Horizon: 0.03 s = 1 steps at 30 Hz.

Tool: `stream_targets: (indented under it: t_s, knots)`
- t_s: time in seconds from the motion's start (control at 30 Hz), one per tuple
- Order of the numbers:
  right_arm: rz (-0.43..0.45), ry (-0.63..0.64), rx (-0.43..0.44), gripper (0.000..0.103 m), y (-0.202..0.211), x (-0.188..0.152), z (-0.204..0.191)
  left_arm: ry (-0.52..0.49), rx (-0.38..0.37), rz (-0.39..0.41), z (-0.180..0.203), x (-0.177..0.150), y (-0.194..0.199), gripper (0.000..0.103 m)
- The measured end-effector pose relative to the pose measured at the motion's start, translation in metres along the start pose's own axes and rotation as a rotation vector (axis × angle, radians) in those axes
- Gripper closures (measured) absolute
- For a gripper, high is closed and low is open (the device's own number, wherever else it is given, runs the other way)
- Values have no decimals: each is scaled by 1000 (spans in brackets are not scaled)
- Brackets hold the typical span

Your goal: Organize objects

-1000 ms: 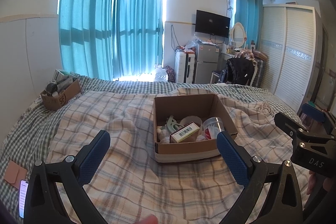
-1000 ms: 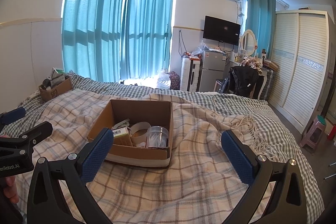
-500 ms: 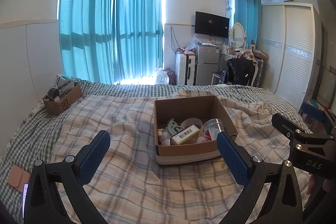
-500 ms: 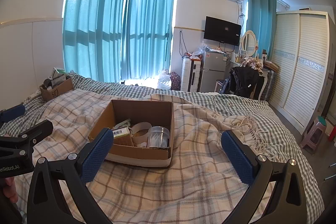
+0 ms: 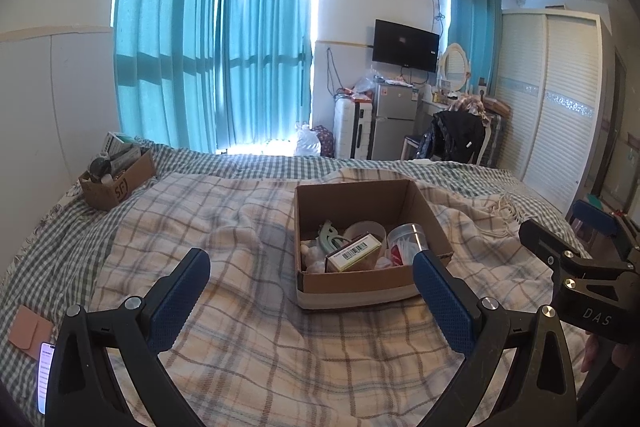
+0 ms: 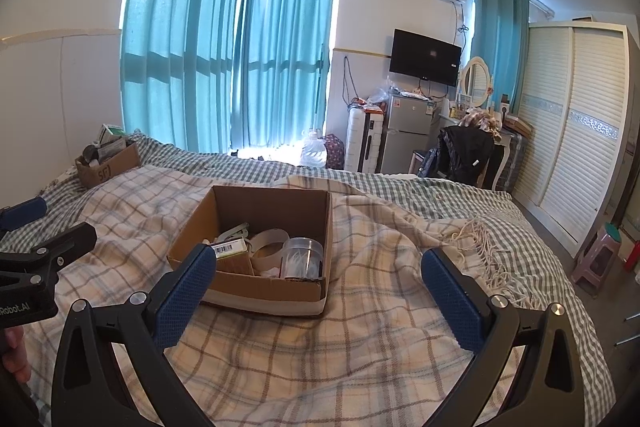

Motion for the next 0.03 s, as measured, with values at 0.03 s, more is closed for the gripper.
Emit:
stream_targets:
  t_s: [0.03]
  knots:
    - [4, 0, 2, 0, 1, 0, 0, 0, 12, 4, 0, 0, 1, 0]
Point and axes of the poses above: each gripper's, at about its wrist camera, not at the fingertips, and y roughly against the way its jaws point, z to its right, x to its top, the point moved 3 cm from there along -y, roughly the way its jaws point, and after that the axes turned 15 degrees about x, right-handed, at the moved point
